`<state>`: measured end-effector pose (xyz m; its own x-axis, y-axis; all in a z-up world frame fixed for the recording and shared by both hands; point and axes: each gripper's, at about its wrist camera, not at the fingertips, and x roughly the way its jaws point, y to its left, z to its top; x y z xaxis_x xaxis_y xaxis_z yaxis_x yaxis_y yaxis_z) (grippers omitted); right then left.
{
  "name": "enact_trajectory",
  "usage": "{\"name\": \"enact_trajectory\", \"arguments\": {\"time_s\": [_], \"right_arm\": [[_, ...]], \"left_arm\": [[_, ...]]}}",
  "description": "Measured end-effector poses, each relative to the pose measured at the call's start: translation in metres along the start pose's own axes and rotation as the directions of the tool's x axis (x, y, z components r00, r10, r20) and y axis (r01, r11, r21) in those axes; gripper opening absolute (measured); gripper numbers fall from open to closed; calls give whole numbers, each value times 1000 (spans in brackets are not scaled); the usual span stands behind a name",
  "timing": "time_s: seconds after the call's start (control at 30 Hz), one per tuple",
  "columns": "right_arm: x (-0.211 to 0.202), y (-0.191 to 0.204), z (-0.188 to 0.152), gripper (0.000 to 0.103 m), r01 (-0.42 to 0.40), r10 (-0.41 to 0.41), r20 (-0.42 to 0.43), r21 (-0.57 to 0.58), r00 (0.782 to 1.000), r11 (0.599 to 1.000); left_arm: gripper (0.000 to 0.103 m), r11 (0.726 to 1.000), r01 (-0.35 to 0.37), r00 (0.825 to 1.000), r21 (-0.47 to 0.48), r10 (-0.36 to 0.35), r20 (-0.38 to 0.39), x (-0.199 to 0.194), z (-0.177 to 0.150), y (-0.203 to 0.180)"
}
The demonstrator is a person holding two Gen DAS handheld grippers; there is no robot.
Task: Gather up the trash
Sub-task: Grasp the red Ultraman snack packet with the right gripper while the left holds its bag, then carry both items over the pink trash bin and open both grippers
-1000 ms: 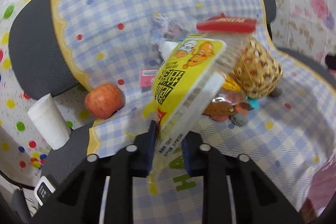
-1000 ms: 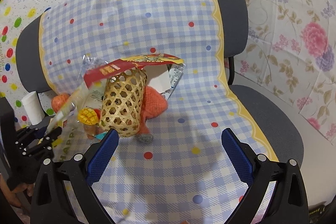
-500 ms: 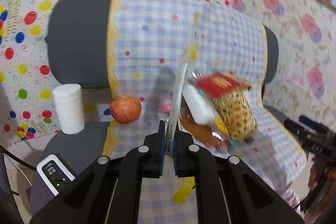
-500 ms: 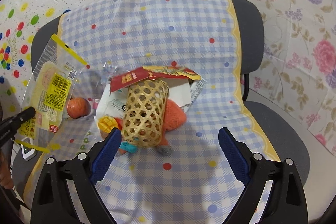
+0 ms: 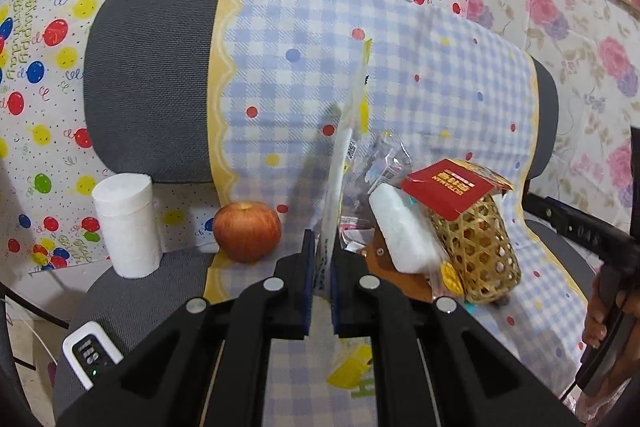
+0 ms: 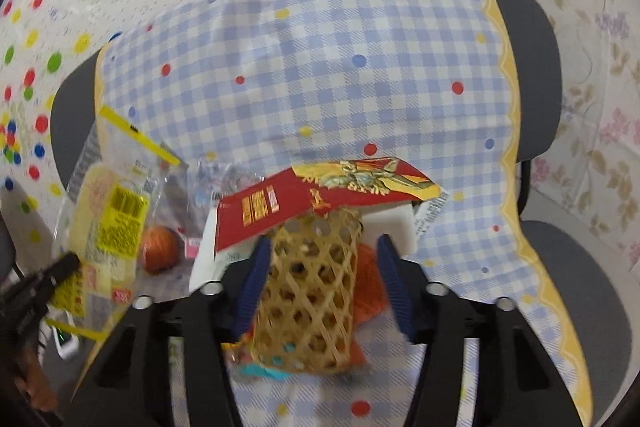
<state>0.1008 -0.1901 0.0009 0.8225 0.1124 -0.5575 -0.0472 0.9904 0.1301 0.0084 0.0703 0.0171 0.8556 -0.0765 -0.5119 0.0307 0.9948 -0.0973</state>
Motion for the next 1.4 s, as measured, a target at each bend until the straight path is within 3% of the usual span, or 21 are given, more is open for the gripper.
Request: {"name": "enact_trajectory", "arguments": {"time_s": [0.17,0.37,0.5,0.53,0.57,0.67,0.8,1.1,1.27,1.4], "right_arm": [[35,-4,14,78,-55,58,-41,83,997,995],[64,-5,22,76,-66,75,-61,137,995,988],[72,-1,26,47,-52,60,-63,131,996,990],[72,0,27,43,-50,58,-62,125,996,991],[69,3,29,33,-49,55,-51,113,997,992],[52,14,35,10,-52,53,-6,86,999,995],[19,30,45,3,-87,85,53,24,995,996],[-72,57,34,1,-129,143,138,-104,980,986],[-115,44,10,1,-125,139,156,-97,978,987],[-143,26,-18,1,-82,92,152,-73,984,994]], "left_arm": [[5,999,-24,1000,29,25,-15,22,2,-9],[5,999,-22,999,39,24,-43,37,0,-10],[5,999,-29,998,46,31,-46,40,0,-9],[5,998,-30,998,47,32,-46,40,0,-9],[5,998,-31,998,47,33,-47,40,0,-9],[4,998,-38,998,46,40,-39,34,1,-9],[4,998,-47,999,43,48,-14,18,4,-7],[4,999,-5,995,44,1,98,-47,12,-12],[4,996,75,989,58,-81,123,-74,7,-28],[4,984,146,982,106,-157,107,-85,-12,-57]]}}
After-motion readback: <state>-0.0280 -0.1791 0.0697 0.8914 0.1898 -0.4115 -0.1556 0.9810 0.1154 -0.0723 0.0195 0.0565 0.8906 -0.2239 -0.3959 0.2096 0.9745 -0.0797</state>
